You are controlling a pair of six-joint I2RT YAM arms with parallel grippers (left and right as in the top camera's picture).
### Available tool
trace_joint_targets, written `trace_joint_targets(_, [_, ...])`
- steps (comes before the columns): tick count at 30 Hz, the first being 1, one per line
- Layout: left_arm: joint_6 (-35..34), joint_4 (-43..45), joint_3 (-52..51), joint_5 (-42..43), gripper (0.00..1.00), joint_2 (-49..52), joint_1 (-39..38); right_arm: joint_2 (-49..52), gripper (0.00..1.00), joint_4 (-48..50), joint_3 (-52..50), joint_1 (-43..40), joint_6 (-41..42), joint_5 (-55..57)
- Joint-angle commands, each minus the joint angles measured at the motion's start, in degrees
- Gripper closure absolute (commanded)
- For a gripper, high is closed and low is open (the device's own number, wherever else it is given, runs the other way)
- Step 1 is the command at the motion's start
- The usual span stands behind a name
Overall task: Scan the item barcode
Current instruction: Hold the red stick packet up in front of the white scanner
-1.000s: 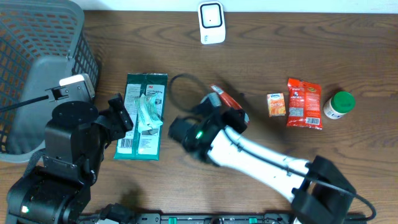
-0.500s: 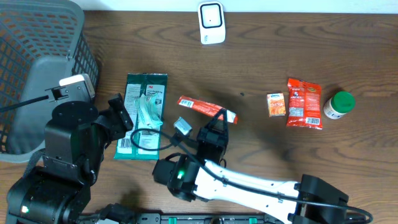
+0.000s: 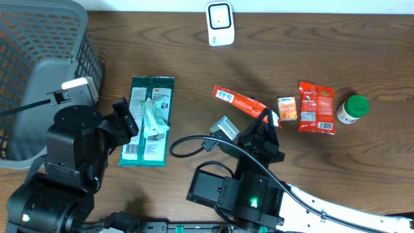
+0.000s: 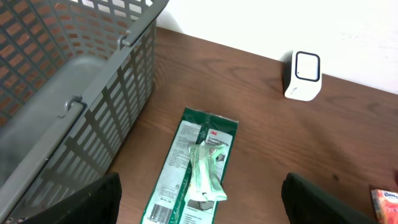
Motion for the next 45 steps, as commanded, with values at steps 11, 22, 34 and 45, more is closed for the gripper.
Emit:
trace_joint_targets(11, [0.5, -0.1, 0.2, -0.6, 0.18, -0.1, 0.2, -0.6, 0.99, 4.1, 0.5, -1.6, 5.6, 1.6])
trace_joint_targets(22, [0.5, -0.1, 0.2, -0.6, 0.18, -0.1, 0.2, -0.7, 0.99, 32.0, 2.7, -16.0, -18.1, -15.9])
trace_joint_targets(34, [0.5, -0.1, 0.2, -0.6, 0.18, -0.1, 0.2, 1.5, 0.99, 31.4, 16.9, -34.4, -12.7, -73.2])
trace_joint_targets(45, [0.5, -0.1, 0.2, -0.6, 0.18, -0.1, 0.2, 27.9, 0.99, 29.0, 39.7, -64.4, -7.0, -150.4])
